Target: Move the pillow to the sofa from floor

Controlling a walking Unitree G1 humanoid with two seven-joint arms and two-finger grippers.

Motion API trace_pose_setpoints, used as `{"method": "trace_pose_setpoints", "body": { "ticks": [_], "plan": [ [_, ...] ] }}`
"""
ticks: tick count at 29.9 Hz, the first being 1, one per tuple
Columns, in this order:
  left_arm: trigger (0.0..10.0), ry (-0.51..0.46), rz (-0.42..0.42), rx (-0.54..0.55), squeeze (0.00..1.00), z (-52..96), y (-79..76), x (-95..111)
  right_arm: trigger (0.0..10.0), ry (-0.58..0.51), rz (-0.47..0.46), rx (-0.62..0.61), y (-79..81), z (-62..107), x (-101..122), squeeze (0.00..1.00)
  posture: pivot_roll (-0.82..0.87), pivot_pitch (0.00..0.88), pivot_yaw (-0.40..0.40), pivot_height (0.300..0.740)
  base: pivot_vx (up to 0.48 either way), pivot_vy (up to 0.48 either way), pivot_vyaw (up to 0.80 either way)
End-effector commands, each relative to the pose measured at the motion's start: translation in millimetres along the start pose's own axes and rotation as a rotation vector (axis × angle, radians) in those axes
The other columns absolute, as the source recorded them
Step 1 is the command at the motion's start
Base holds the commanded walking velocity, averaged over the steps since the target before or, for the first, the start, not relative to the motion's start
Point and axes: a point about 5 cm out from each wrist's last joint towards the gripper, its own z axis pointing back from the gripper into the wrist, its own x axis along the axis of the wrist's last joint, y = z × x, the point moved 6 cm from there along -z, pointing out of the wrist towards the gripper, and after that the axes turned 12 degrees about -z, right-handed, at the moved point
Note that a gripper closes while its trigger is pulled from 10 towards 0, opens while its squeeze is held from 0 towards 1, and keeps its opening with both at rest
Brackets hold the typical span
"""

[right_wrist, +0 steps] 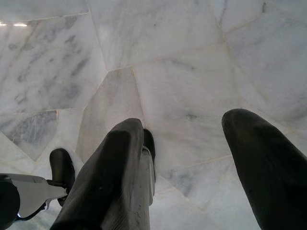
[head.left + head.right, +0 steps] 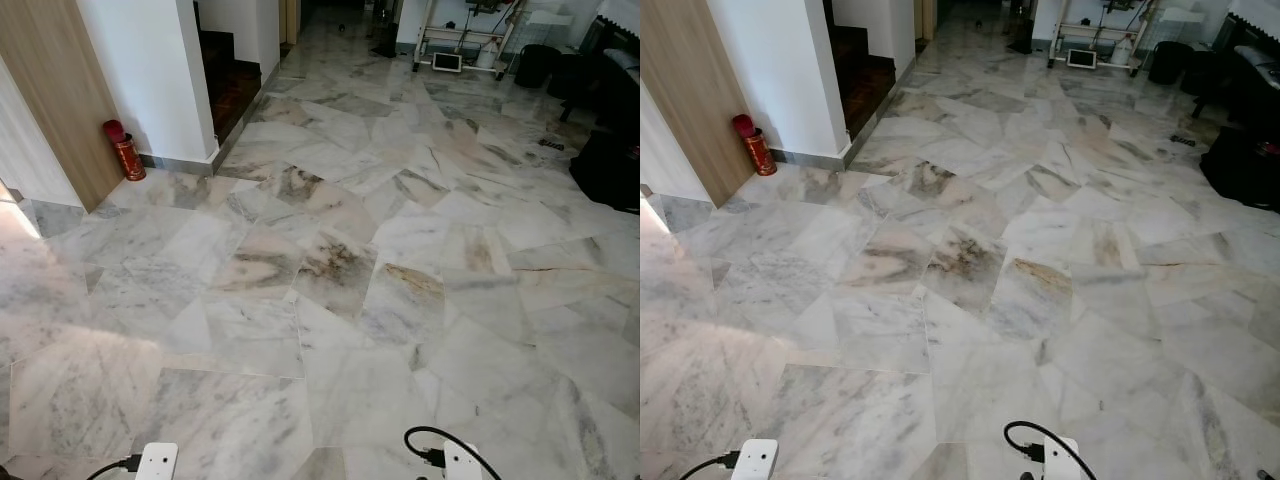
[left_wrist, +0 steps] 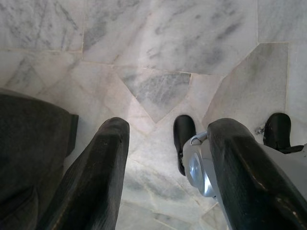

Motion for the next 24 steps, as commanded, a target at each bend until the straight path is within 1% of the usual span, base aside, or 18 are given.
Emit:
{"method": "trace_pose_setpoints", "body": {
  "ticks": [1, 12, 13, 15, 17, 21, 24],
  "plan": [
    [10.0, 0.111, -0.063, -0.094, 0.0, 3.5, -29.9, -26.3, 10.0, -0.037, -0.103, 0.008, -13.6, -1.5, 26.6, 0.0, 0.01, 0.0, -0.078, 0.74, 0.0, 0.0, 0.0],
    [10.0, 0.111, -0.063, -0.094, 0.0, 3.5, -29.9, -26.3, 10.0, -0.037, -0.103, 0.008, -13.6, -1.5, 26.6, 0.0, 0.01, 0.0, -0.078, 0.74, 0.0, 0.0, 0.0],
    [10.0, 0.122, -0.059, -0.09, 0.0, 3.6, -24.5, -27.8, 10.0, -0.04, -0.114, 0.015, -7.6, -2.5, 28.8, 0.0, 0.01, 0.0, -0.076, 0.74, 0.0, 0.0, 0.0],
    [10.0, 0.105, -0.022, -0.079, 0.0, 1.7, -13.3, -19.0, 10.0, -0.05, -0.136, 0.033, 3.6, -3.9, 32.5, 0.0, 0.01, 0.0, -0.076, 0.74, 0.0, 0.0, 0.0],
    [10.0, 0.099, -0.015, -0.078, 0.0, 1.3, -12.0, -16.7, 10.0, -0.046, -0.13, 0.036, 6.2, -4.2, 32.2, 0.0, 0.01, 0.0, -0.074, 0.74, 0.0, 0.0, 0.0],
    [10.0, 0.087, -0.012, -0.07, 0.0, 0.2, -5.6, -10.6, 10.0, -0.045, -0.133, 0.032, 2.0, -3.7, 31.3, 0.0, 0.01, 0.0, -0.073, 0.74, 0.0, 0.0, 0.0],
    [10.0, 0.085, -0.019, -0.067, 0.0, -0.1, -3.5, -9.1, 10.0, -0.043, -0.136, 0.034, 2.1, -3.7, 30.8, 0.0, 0.01, 0.0, -0.072, 0.74, 0.0, 0.0, 0.0]
  ]
}}
